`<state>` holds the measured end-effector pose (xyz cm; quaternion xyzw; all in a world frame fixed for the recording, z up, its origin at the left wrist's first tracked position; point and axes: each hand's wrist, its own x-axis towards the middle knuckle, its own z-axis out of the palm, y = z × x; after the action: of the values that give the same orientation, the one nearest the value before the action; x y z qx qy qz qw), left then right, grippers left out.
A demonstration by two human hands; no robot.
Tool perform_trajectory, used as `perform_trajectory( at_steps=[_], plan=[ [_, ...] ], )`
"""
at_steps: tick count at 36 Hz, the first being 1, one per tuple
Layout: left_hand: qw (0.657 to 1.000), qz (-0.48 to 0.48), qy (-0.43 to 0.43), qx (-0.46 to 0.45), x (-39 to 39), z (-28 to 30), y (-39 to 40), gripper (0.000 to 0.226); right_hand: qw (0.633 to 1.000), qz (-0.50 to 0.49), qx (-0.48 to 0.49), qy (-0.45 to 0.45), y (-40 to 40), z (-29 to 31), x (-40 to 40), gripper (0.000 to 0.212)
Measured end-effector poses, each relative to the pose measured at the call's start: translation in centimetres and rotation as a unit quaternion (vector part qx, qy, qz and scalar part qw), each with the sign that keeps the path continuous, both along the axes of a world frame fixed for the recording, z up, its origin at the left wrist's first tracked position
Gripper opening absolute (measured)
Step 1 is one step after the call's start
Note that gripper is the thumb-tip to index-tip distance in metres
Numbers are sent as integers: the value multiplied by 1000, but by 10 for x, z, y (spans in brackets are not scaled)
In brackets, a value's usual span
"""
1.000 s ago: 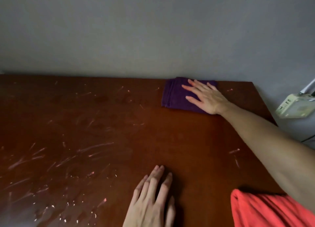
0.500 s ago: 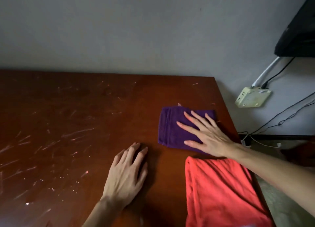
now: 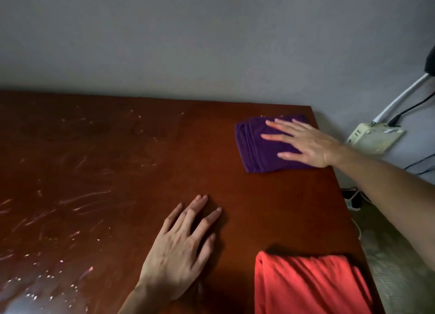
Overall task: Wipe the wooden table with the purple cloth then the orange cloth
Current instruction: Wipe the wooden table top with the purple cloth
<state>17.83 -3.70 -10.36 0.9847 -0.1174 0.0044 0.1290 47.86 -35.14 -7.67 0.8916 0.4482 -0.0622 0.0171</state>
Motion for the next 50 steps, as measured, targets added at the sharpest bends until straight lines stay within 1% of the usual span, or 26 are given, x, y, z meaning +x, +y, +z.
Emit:
perform_trajectory(
  at_steps=[2, 4, 6, 8, 12, 17, 21, 23, 25, 28, 30, 32, 36, 40, 43, 46, 50],
  plan=[
    [1000, -5, -2, -7, 2, -1, 2, 51, 999, -41, -2, 1, 5, -1, 22, 67],
    [1000, -7, -10, -9, 4, -3, 4, 51, 995, -100, 20, 5, 7, -2, 35, 70],
    [1000, -6, -15, -8, 6, -5, 5, 52, 982, -179, 53, 9, 12, -4, 38, 75],
    [1000, -6, -13, -6, 6, -6, 4, 53, 969, -236, 67, 6, 14, -7, 33, 75],
    [1000, -4, -13, -16, 3, -8, 1, 52, 949, -309, 60, 2, 22, -14, 7, 71],
    [999, -4, -35, -41, 5, -7, -2, 51, 919, -391, 51, -8, 46, -15, -37, 71],
    [995, 2, -39, -88, 4, -5, -4, 51, 905, -422, 56, -6, 84, -19, -83, 72],
    [987, 32, -33, -151, 1, -2, -1, 48, 909, -413, 62, -8, 107, -20, -106, 72],
    [974, 74, -49, -207, -5, 4, 3, 39, 916, -396, 65, -9, 128, -21, -128, 72],
    [958, 135, -97, -235, -25, 9, 20, 24, 931, -359, 59, -24, 151, -24, -159, 75],
    [960, 147, -103, -215, -44, 9, 42, 21, 941, -331, 54, -34, 164, -24, -181, 81],
    [968, 153, -101, -173, -64, 9, 72, 22, 951, -301, 53, -46, 176, -26, -206, 83],
    [977, 176, -84, -87, -102, 12, 137, 25, 962, -260, 74, -36, 201, -30, -271, 79],
    [986, 155, -53, -37, -132, 16, 186, 32, 972, -207, 105, -28, 226, -32, -349, 75],
    [990, 137, -28, -16, -143, 20, 212, 38, 981, -158, 110, -21, 244, -32, -409, 72],
    [991, 135, -16, -17, -149, 24, 232, 45, 988, -113, 101, -13, 258, -31, -451, 72],
    [993, 118, -5, -16, -152, 29, 251, 49, 995, -67, 78, -21, 265, -28, -457, 74]
  ],
)
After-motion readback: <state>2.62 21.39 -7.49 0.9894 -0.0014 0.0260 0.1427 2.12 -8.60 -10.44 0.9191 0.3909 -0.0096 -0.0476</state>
